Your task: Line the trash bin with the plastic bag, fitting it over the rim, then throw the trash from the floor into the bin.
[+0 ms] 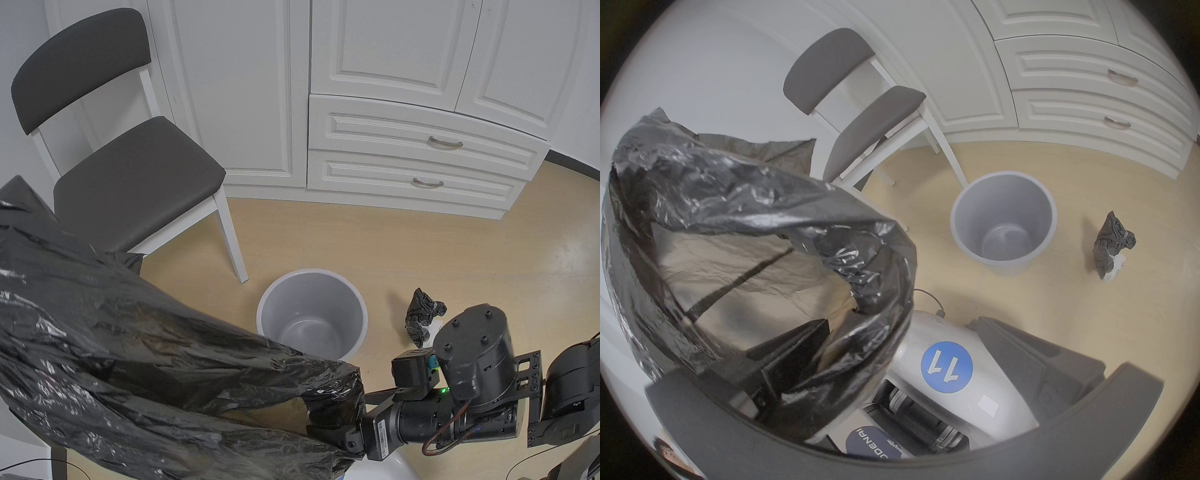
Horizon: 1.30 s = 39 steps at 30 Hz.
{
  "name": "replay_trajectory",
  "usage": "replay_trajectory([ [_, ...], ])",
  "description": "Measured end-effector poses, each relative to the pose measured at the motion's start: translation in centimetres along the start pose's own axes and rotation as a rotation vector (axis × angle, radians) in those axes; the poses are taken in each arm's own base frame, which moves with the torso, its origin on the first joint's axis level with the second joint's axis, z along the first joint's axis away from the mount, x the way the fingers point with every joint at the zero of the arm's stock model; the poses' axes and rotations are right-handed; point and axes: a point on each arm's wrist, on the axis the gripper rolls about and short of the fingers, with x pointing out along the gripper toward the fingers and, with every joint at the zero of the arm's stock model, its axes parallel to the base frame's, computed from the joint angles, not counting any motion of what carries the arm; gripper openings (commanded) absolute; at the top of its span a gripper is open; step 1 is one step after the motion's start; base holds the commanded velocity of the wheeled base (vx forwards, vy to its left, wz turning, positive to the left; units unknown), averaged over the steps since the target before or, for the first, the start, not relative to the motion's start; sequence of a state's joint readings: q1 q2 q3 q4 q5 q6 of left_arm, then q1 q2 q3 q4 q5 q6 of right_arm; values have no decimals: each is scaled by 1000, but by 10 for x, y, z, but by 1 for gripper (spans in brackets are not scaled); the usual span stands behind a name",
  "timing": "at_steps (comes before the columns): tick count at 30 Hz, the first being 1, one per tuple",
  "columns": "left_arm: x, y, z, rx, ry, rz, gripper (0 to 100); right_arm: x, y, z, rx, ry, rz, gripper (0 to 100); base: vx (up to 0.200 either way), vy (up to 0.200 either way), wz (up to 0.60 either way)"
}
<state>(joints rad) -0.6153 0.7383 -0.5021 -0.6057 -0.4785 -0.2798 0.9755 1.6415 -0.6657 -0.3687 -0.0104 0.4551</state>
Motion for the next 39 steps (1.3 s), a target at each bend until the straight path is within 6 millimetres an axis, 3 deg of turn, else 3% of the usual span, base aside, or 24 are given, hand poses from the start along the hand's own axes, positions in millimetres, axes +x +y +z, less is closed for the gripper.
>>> replay_trajectory([
  [18, 0, 1, -3, -4, 8, 2, 0, 14, 3, 7, 16, -248, 48, 100, 0, 0, 0],
  [39, 0, 1, -5, -6, 17, 3, 0, 23, -3, -4, 5, -208, 17, 100, 0, 0, 0],
])
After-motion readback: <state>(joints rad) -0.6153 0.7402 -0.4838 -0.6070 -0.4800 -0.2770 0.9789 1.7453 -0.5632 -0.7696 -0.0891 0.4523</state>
